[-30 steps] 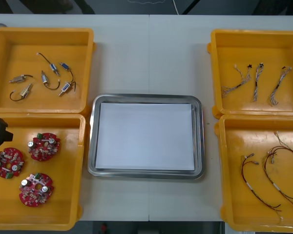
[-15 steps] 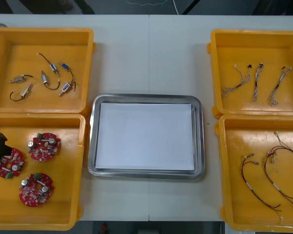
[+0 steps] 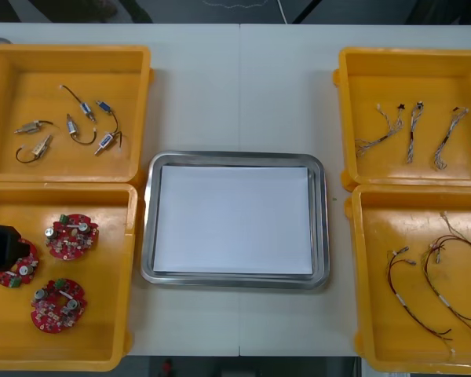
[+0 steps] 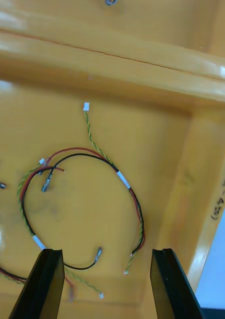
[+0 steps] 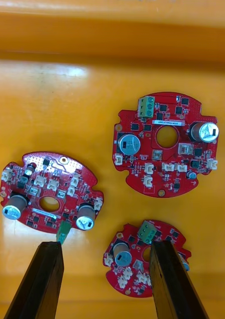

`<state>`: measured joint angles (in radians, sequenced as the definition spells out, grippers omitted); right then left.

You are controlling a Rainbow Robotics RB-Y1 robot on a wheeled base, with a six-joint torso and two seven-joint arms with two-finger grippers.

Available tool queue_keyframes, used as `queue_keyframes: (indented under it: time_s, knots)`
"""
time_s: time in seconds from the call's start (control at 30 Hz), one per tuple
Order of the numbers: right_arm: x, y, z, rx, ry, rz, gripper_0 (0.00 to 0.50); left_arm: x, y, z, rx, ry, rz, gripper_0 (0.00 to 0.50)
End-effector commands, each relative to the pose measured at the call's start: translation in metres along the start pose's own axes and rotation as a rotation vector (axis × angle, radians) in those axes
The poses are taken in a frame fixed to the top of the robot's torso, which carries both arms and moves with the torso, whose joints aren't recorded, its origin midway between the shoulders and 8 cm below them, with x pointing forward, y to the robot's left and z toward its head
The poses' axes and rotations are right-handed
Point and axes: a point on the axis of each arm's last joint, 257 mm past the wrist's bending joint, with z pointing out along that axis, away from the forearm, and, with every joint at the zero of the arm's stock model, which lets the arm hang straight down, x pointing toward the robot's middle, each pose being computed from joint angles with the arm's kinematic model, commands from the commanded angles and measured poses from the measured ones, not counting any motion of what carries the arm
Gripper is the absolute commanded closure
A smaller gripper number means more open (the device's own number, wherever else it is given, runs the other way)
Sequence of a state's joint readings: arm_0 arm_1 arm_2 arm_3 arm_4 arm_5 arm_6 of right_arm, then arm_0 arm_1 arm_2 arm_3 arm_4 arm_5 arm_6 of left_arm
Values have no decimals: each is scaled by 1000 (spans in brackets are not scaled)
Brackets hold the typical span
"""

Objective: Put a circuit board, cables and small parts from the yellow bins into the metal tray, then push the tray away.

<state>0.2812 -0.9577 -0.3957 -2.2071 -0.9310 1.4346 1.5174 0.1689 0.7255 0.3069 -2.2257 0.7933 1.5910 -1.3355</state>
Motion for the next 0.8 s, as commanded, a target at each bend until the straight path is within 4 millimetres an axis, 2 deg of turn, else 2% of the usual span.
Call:
queue_keyframes:
  time_s: [0.03, 0.4, 0.57, 0.8]
  knots:
    - [12, -8, 18, -13, 38, -105, 0, 15, 14, 13, -36, 27, 127, 0]
    - [10, -8, 52, -51, 51, -252, 0, 28, 16, 38, -26, 42, 128, 0]
    - [6, -8, 62, -55, 58, -266, 0, 34, 19, 45, -25, 59, 128, 0]
    - [5, -8, 86, -43, 51, -282, 0, 38, 20, 51, -26, 51, 132, 0]
